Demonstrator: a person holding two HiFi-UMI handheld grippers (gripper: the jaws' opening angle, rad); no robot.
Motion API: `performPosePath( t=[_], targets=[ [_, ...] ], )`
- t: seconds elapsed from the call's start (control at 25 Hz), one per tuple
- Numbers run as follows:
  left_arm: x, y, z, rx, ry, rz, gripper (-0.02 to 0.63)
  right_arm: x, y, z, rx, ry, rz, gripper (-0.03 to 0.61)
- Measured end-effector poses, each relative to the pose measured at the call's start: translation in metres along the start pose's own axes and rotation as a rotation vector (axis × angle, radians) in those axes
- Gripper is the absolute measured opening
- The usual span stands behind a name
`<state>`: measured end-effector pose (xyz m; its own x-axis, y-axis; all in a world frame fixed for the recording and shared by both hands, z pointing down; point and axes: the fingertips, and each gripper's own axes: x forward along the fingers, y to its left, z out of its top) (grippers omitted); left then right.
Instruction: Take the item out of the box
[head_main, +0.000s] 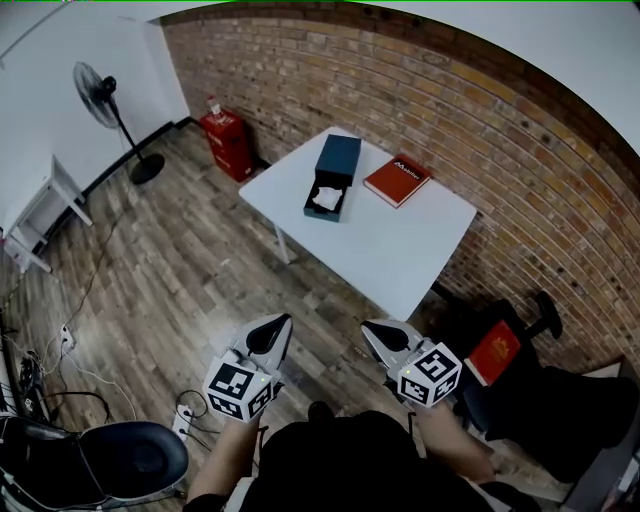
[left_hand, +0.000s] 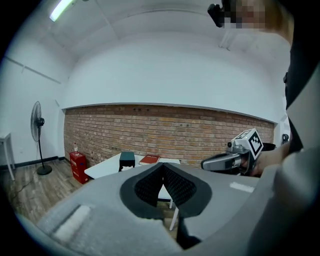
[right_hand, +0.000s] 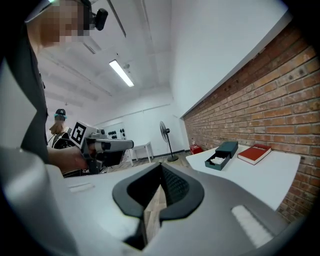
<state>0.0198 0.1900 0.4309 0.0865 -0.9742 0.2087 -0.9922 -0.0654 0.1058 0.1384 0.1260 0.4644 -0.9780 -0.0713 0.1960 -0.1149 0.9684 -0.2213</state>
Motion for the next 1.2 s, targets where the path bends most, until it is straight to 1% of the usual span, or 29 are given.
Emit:
performPosePath(
  t=[0.08,0.24,0.32,0.48,0.56,0.68,0.8,0.96,1.04,1.12,1.2],
  targets=[
    [0.0,0.016,-0.001,0.012,0.007,-0.003,0.006,0.018,0.005,0.004,-0.004,-0.007,0.004,0.0],
    [0.005,0.037,-0.003,-0.008,0.007,-0.004,0.006,0.035,0.007,-0.005,-0.001,0.032,0.02,0.0],
    [0.013,0.047,-0.007,-0.012,0.014,-0.003,0.006,0.041,-0.005,-0.009,0.013,0.049,0.009,0.0],
    [0.031,0.076,-0.016,-0.062,0.023,0.02,0.006,0.059,-0.037,-0.011,0.053,0.057,-0.009,0.0],
    [0.047,0.092,-0.017,-0.067,0.029,0.025,0.006,0.075,-0.055,-0.005,0.047,0.052,-0.009,0.0],
    [0.085,0.115,-0.008,-0.054,0.034,0.021,0.006,0.101,-0.092,0.007,0.04,0.05,0.0,0.0],
    [0.12,0.137,0.0,-0.058,0.047,0.018,0.006,0.128,-0.132,0.011,0.068,0.066,-0.006,0.0],
    [0.166,0.173,0.021,-0.058,0.063,0.006,0.006,0.169,-0.178,0.037,0.073,0.053,0.007,0.0],
    [0.186,0.191,0.032,-0.048,0.069,0.015,0.006,0.185,-0.199,0.049,0.075,0.039,0.012,0.0],
    [0.209,0.207,0.043,-0.038,0.07,0.022,0.006,0.198,-0.223,0.054,0.092,0.031,0.005,0.0],
    [0.232,0.216,0.054,-0.02,0.073,0.013,0.006,0.212,-0.242,0.058,0.114,0.033,0.006,0.0]
  ],
)
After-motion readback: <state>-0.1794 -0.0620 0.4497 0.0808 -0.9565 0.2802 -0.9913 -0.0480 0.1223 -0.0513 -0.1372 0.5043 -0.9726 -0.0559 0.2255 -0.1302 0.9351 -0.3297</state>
